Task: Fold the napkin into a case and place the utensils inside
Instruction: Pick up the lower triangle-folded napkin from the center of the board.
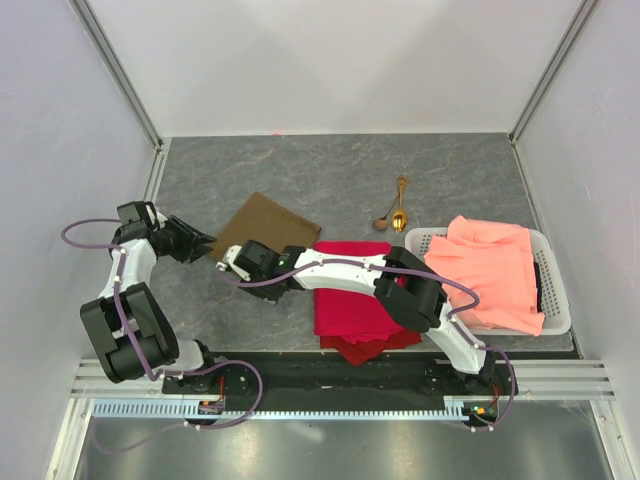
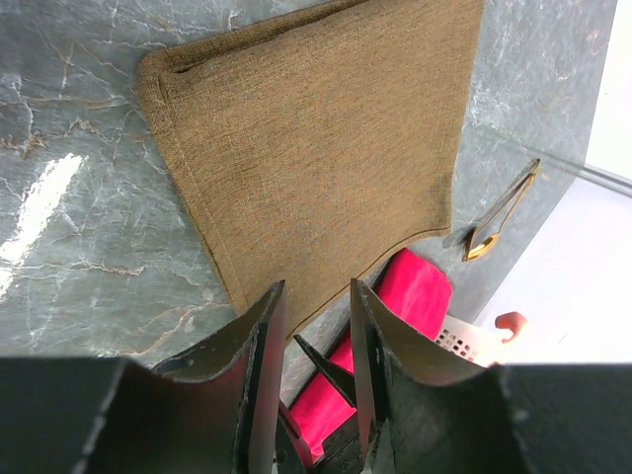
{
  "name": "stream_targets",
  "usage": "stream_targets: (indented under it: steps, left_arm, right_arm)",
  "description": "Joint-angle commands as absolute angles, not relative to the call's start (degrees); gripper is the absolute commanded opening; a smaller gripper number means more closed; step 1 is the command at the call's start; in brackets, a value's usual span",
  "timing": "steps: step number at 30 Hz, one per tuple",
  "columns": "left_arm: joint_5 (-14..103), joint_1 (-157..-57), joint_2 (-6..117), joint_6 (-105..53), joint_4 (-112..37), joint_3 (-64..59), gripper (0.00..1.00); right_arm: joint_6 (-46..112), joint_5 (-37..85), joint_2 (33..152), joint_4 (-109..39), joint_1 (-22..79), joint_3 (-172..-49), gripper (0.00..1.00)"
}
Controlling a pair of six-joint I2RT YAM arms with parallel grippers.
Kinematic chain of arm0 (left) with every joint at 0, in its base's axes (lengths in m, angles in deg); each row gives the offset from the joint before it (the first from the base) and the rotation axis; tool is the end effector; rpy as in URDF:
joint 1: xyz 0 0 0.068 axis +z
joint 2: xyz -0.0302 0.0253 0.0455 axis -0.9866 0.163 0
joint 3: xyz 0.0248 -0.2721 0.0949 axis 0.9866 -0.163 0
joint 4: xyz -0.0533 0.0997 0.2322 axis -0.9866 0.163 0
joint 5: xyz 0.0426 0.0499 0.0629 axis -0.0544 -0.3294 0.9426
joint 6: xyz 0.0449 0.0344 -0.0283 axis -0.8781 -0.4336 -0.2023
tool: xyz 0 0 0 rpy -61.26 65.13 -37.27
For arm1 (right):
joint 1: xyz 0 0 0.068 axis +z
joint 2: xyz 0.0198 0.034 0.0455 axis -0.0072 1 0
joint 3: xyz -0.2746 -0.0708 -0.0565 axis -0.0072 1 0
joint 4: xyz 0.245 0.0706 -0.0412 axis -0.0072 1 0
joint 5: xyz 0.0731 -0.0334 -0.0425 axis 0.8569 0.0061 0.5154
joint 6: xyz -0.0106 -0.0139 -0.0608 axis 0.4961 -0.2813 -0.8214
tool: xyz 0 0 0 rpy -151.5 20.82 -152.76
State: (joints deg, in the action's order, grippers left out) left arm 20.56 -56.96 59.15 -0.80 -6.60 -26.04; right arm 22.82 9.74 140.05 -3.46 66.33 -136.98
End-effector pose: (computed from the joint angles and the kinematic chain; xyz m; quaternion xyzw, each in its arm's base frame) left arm 0.2522 0.0823 0.2206 -0.4044 0.8364 -0.2950 0.2232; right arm 0.2033 0.4583 0.1749 -0.5382 0.7962 0.0935 0.2599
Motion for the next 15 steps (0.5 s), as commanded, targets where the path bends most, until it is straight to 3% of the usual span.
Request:
stream_targets:
  steps: [1,7,15]
  left_arm:
    - [18.7,-56.5,58.5,-2.8,-8.2,-26.1,0.39]
    - [18.3,-56.4,58.5,-2.7,-8.4,-26.2,0.39]
    - [17.2,-55.0,55.6,-1.8,-10.7,-27.2,0.47]
  right_arm:
    - [21.6,9.6,141.2,-3.2,66.5,-139.6,0.5]
    - [22.5,11.1,142.6,-3.6,66.0,-139.3,0.5]
    - [23.6,14.7,143.7,-5.5,63.9,-137.0,0.45]
